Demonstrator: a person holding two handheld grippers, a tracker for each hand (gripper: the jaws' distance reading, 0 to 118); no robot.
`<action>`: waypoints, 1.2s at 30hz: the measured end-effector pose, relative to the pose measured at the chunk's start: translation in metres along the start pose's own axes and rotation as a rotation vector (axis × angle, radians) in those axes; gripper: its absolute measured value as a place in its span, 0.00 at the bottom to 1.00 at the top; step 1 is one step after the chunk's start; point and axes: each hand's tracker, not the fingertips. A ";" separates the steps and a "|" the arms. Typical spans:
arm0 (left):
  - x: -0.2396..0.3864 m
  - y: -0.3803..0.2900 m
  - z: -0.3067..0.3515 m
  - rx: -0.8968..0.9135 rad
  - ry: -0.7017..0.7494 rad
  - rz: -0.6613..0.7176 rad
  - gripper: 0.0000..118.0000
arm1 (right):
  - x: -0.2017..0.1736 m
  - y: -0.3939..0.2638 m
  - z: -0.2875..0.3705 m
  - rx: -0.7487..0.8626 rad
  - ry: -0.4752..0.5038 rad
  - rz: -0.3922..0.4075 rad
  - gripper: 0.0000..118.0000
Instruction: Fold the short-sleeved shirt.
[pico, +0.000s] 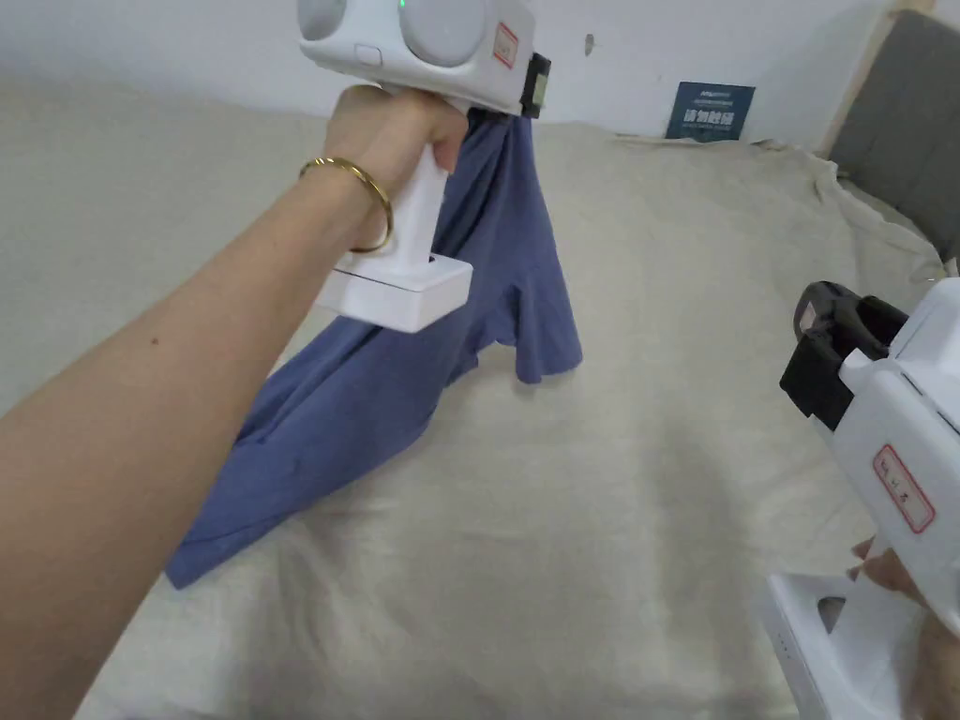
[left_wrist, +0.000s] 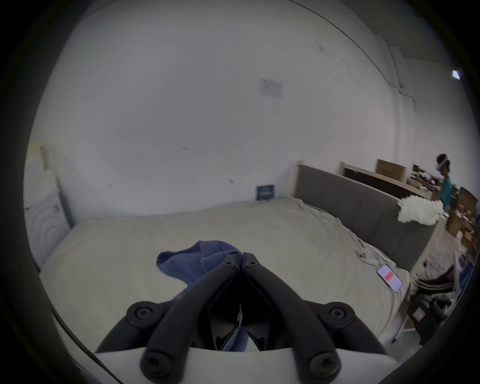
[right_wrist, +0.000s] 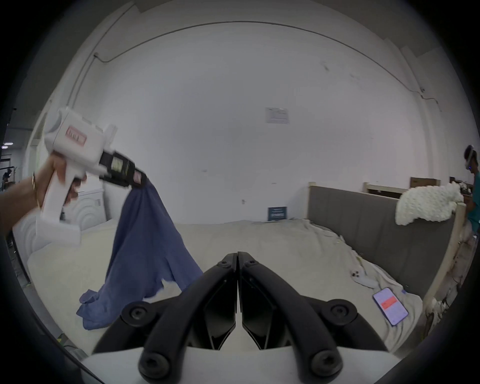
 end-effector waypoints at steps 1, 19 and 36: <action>0.015 -0.008 -0.010 -0.019 -0.037 -0.003 0.00 | 0.006 0.000 0.002 -0.001 -0.017 -0.008 0.00; 0.190 -0.207 -0.145 -0.502 -0.264 -0.078 0.24 | 0.079 -0.045 0.010 -0.131 -0.215 -0.044 0.00; 0.060 -0.143 -0.099 -0.274 -0.102 0.111 0.91 | 0.048 -0.045 -0.036 -0.141 -0.115 -0.012 0.00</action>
